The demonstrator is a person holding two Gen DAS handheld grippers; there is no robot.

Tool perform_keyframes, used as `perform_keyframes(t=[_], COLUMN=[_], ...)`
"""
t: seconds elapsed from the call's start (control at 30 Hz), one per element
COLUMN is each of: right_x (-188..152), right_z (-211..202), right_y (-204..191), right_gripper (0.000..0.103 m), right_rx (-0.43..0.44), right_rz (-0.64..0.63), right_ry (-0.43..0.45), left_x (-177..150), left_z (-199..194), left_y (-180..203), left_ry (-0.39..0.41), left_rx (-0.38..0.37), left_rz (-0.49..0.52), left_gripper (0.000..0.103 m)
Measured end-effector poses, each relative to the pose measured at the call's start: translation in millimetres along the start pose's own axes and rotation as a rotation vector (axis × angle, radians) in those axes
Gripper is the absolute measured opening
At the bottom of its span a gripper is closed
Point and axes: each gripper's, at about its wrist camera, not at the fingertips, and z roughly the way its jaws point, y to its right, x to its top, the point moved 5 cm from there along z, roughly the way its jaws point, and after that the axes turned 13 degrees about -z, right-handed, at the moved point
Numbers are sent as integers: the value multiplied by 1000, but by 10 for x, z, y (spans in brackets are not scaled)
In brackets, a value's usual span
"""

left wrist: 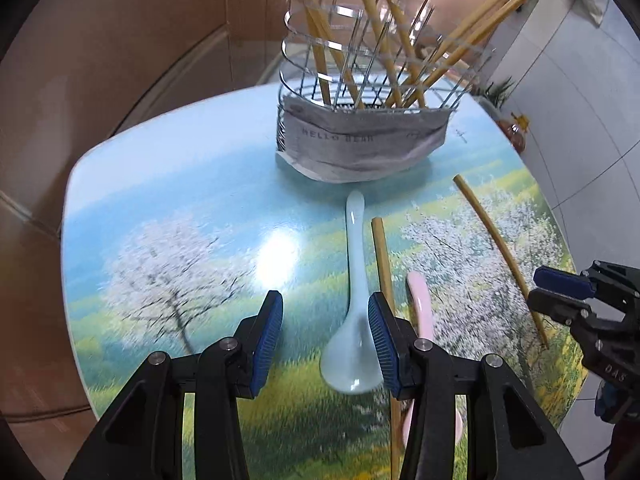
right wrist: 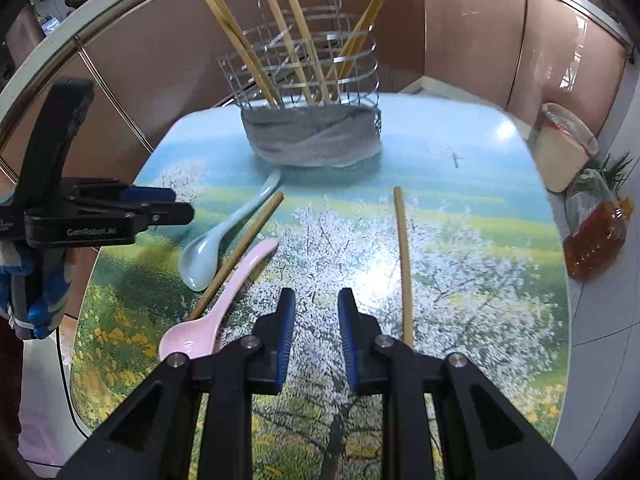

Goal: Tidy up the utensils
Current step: 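Lower and close the left tool on the white spoon while the right tool grasps the pink spoon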

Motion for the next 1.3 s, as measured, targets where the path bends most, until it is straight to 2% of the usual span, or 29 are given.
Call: perform_keyframes(t=[0.43, 0.8, 0.93, 1.1, 1.3], right_x=[-9, 71, 136, 180, 269], right_z=[274, 454, 545, 687, 805], right_y=[12, -210, -327, -395, -438], right_gripper=[21, 21, 21, 21, 23], right_rx=[27, 89, 110, 134, 153], right_rz=[1, -4, -6, 18, 37], right_ry=[-35, -51, -58, -82, -94], left_x=[105, 121, 73, 51, 50], left_z=[394, 436, 454, 431, 397], left_y=[123, 139, 23, -50, -180], left_ry=[-57, -65, -67, -66, -62], left_rx=[16, 40, 77, 74, 65], left_rz=[38, 70, 85, 87, 83], left_gripper=[44, 44, 39, 36, 23])
